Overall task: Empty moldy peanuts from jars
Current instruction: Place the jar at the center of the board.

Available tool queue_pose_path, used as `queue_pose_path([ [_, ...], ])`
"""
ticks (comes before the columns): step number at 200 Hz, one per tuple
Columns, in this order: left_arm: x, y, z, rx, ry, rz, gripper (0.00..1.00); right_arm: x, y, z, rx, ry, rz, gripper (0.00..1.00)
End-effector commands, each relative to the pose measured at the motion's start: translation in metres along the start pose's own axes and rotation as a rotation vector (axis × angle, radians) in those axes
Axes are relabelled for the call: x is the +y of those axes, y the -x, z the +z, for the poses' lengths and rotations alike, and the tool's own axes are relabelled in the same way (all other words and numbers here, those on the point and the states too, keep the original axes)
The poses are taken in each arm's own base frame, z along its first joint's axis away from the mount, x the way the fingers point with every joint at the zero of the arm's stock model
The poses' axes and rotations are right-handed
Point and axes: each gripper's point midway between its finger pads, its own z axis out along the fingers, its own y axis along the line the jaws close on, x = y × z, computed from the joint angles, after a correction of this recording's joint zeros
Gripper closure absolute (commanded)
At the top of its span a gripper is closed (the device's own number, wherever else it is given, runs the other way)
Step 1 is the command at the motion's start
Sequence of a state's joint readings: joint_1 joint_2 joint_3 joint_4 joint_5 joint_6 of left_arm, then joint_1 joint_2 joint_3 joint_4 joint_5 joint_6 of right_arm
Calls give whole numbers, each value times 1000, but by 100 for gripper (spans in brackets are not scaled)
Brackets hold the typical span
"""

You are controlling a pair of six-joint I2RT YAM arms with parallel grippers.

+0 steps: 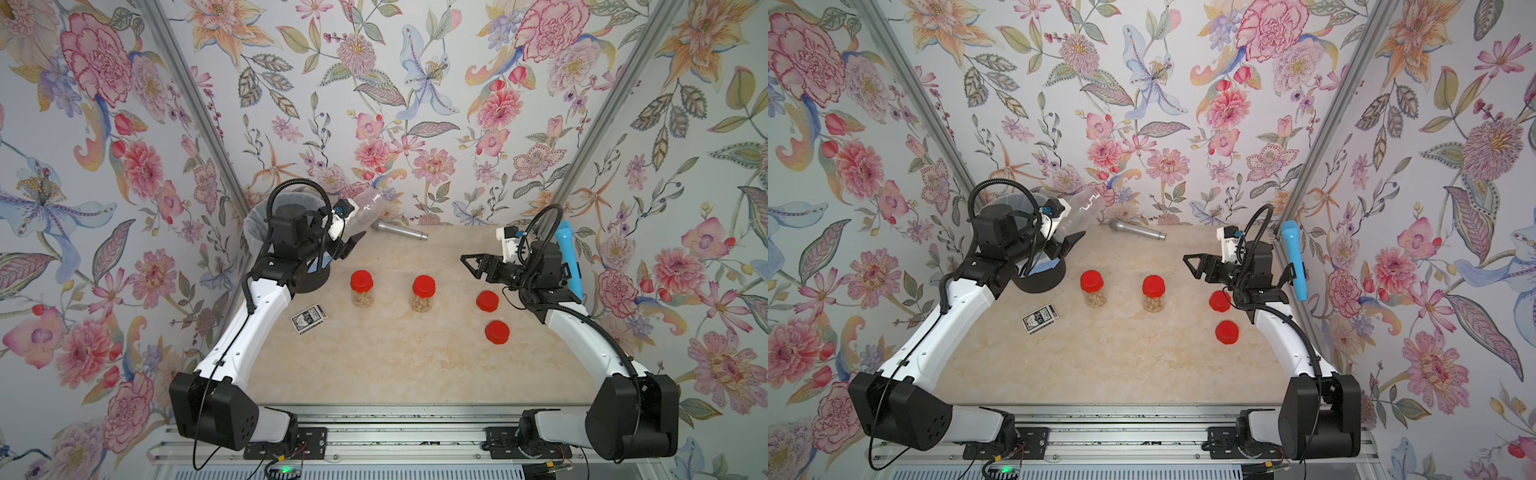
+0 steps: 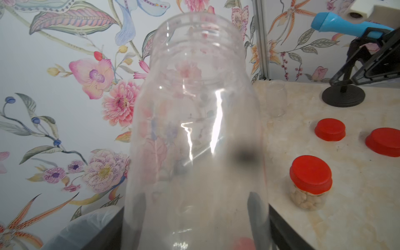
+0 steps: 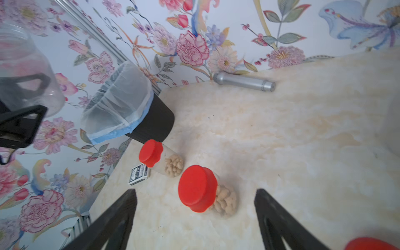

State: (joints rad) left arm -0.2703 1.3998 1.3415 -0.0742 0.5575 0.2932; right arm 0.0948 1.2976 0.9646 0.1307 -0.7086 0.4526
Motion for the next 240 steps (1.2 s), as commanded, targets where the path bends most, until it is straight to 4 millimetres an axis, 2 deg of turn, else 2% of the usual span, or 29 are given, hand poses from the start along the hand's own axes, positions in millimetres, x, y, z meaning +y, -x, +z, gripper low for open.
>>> queue_pose_path([
  [1,-16,15,6,-109,-10,-30,71,50,3,2,-21,187,63,12],
  [24,-44,2,22,-176,-60,-120,70,74,-6,16,-24,206,62,11],
  [56,-87,-18,44,-144,-126,-122,72,100,-1,28,-62,218,66,10],
  [98,-123,-24,49,-178,-177,-145,73,117,7,41,-66,180,44,9],
  [144,-132,-28,53,-176,-208,-149,73,124,18,51,-83,160,32,9],
  [240,-140,-33,55,-171,-221,-155,72,137,22,80,-80,198,30,13],
])
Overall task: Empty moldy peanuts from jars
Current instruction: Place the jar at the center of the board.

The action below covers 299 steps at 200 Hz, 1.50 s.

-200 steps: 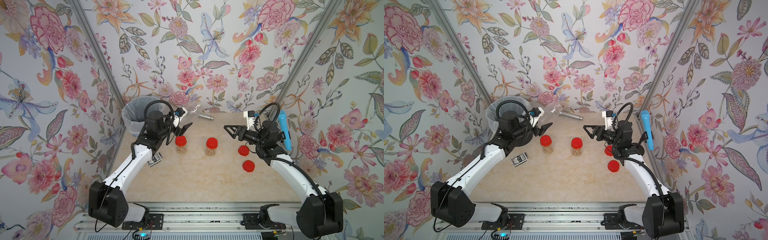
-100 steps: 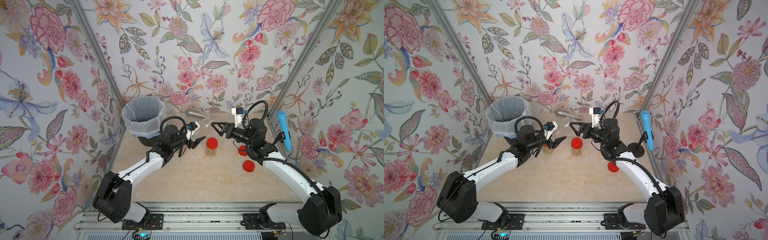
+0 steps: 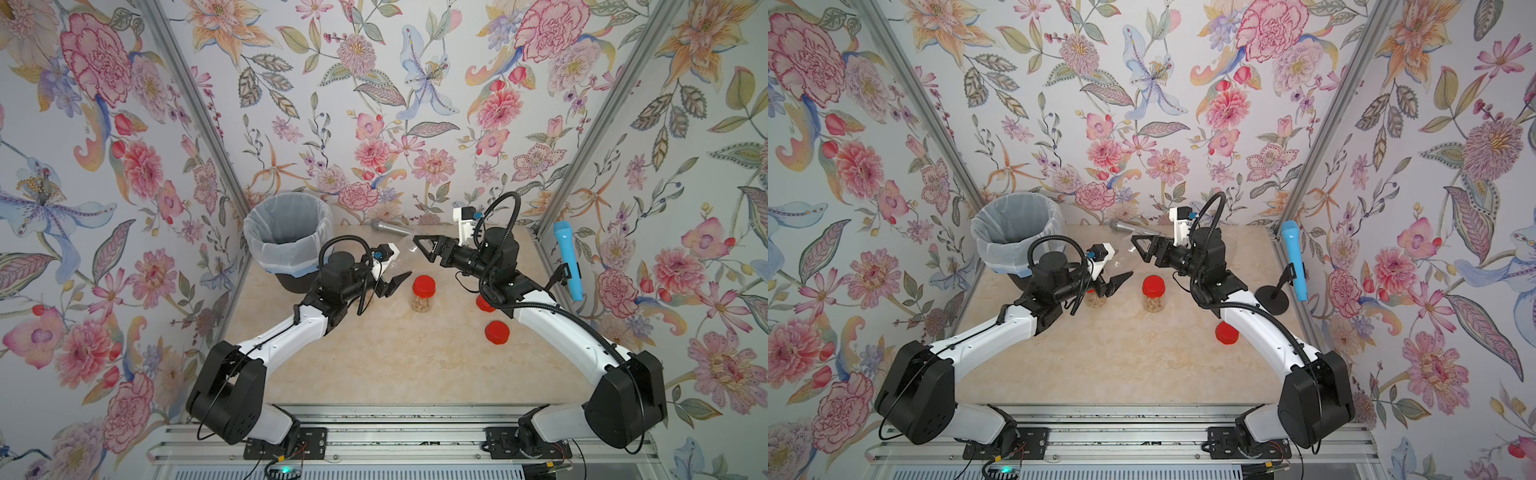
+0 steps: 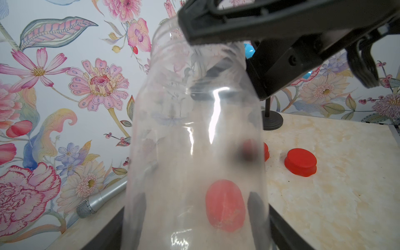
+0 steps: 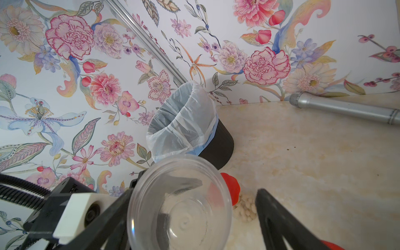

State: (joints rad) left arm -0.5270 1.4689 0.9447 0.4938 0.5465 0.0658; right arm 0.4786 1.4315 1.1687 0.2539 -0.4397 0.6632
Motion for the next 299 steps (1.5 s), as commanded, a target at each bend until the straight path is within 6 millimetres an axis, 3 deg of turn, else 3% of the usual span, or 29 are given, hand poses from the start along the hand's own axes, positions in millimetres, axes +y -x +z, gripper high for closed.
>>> queue_pose_path([
  [1,-7,0,5,-14,-22,-10,72,15,13,7,-33,44,-17,13],
  [73,-10,0,10,-17,-43,-14,71,13,6,18,-27,63,0,28],
  [120,-9,-3,12,-8,-43,-17,70,13,7,19,-31,66,-1,52],
  [149,-13,-1,11,-11,-61,-17,48,10,3,20,-18,47,-16,58],
  [163,-19,0,10,-16,-88,-13,31,7,4,19,-17,23,-36,60],
  [185,-21,3,10,-20,-90,-7,21,3,6,17,-16,-18,-71,64],
  [226,-31,13,11,-43,-117,24,12,3,12,12,-24,-73,-124,67],
  [249,-35,20,10,-65,-130,28,1,0,15,9,-25,-122,-166,67],
  [299,-31,21,7,-45,-100,42,0,-20,30,-7,-41,-277,-267,65],
])
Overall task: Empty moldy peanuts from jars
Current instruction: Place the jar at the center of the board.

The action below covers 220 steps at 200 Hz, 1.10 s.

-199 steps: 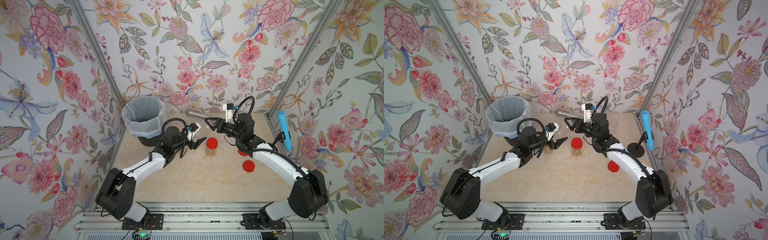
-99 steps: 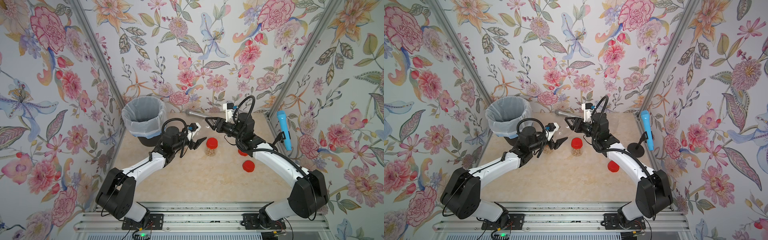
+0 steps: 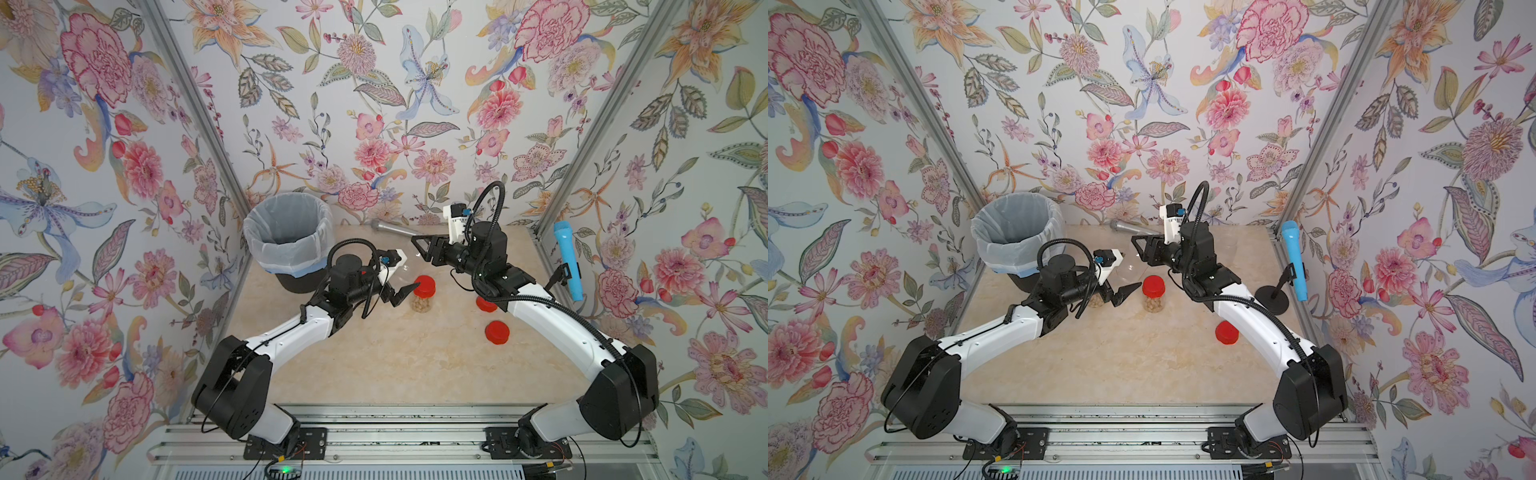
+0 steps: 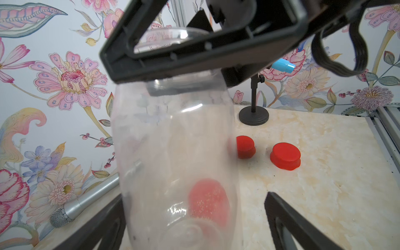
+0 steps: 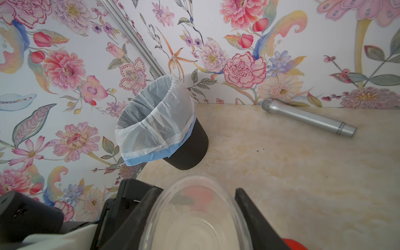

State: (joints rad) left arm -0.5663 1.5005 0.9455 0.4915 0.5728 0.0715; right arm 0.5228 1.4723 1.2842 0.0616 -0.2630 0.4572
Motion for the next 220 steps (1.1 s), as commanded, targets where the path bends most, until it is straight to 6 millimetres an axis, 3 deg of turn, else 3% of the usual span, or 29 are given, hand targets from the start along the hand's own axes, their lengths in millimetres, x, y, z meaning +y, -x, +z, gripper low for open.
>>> queue_pose_path([
  [1,-8,29,-3,-55,-27,49,0,-14,26,-16,-65,-115,-90,65],
  [29,9,9,-3,72,67,81,0,-50,30,-25,-62,-258,-135,64],
  [56,34,-13,-4,203,195,101,0,-111,21,-33,-32,-386,-135,64],
  [91,47,-15,-11,173,295,111,0,-182,12,-48,-37,-507,-115,62],
  [119,51,-6,-22,75,366,123,0,-226,-2,-50,9,-587,-106,62],
  [167,65,-4,-26,51,459,103,0,-270,-26,-32,82,-650,-117,62],
  [220,74,11,-39,-58,543,68,0,-289,-46,-10,127,-658,-126,61],
])
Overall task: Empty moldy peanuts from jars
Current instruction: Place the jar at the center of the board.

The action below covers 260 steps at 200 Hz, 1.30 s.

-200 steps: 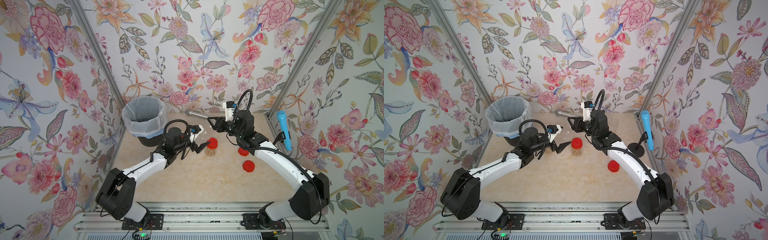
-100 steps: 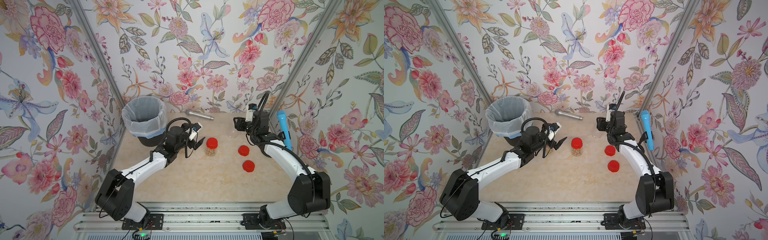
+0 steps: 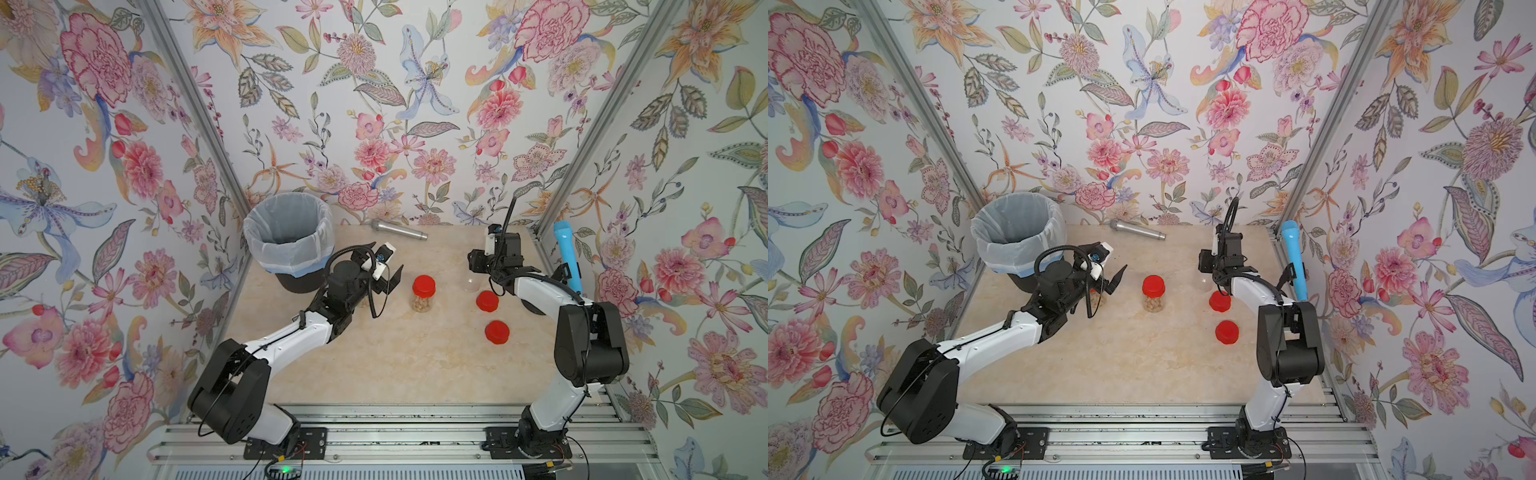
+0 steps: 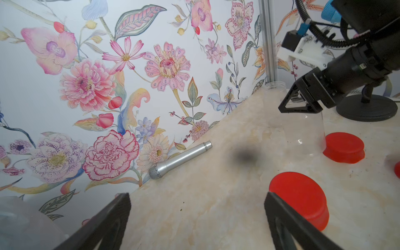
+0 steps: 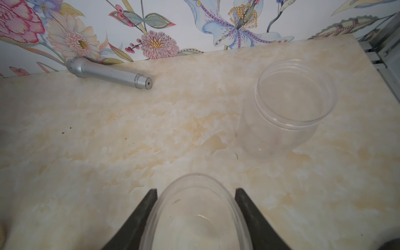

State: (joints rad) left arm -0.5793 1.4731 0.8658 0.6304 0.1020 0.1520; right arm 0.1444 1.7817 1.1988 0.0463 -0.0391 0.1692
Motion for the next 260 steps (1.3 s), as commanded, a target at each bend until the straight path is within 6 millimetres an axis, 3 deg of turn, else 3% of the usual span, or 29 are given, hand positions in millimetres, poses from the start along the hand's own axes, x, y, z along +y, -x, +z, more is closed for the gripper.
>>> queue_pose_path([
  [1,15,20,-10,-98,89,-61,0,5,25,4,-74,-8,-42,61],
  [18,23,19,-11,-99,132,-95,0,5,22,9,-73,-19,-55,60],
  [104,20,20,-12,-103,123,-33,0,9,10,25,-82,-46,-96,48],
  [156,12,15,-3,-75,80,-7,0,10,4,25,-77,-56,-109,38],
  [190,10,12,0,-73,72,2,0,11,1,22,-86,-45,-115,21],
  [260,3,3,6,-44,40,15,0,15,6,12,-110,-28,-111,15],
])
